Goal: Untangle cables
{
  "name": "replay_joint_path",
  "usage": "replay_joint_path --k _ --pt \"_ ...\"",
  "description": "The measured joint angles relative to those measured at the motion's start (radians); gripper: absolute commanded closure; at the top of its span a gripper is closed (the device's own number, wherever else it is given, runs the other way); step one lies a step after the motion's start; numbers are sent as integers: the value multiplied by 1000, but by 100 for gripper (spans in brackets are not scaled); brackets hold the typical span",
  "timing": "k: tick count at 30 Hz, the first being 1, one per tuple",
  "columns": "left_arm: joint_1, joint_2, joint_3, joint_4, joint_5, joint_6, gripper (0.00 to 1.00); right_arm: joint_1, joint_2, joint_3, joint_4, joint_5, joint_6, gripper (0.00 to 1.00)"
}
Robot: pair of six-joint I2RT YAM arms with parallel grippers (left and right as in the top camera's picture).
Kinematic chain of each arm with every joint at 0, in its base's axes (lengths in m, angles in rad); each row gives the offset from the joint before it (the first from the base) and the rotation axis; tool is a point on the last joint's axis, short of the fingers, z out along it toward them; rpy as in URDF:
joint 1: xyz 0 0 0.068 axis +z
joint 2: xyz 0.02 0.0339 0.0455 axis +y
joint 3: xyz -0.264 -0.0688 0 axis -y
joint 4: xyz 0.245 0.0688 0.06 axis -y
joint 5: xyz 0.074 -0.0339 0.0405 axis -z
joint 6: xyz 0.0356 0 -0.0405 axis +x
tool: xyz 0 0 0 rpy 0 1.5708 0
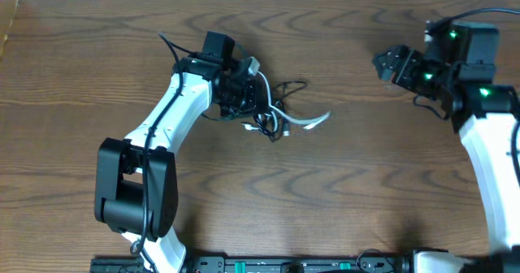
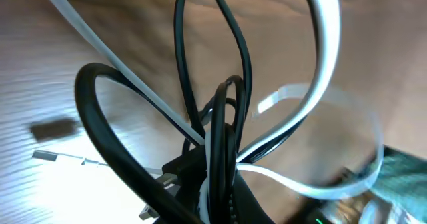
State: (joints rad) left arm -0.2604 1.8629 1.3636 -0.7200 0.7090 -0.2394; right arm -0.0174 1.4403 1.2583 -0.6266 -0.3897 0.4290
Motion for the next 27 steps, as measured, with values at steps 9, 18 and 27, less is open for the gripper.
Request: replay_joint_path --k 9,18,27 --pt "-2 0 -2 199 341 31 93 144 72 0 14 -126 -83 25" --pt "-8 0 -2 231 422 31 93 235 72 0 20 -99 0 34" --pt "-58 0 -2 255 430 31 93 311 83 0 89 -21 82 38"
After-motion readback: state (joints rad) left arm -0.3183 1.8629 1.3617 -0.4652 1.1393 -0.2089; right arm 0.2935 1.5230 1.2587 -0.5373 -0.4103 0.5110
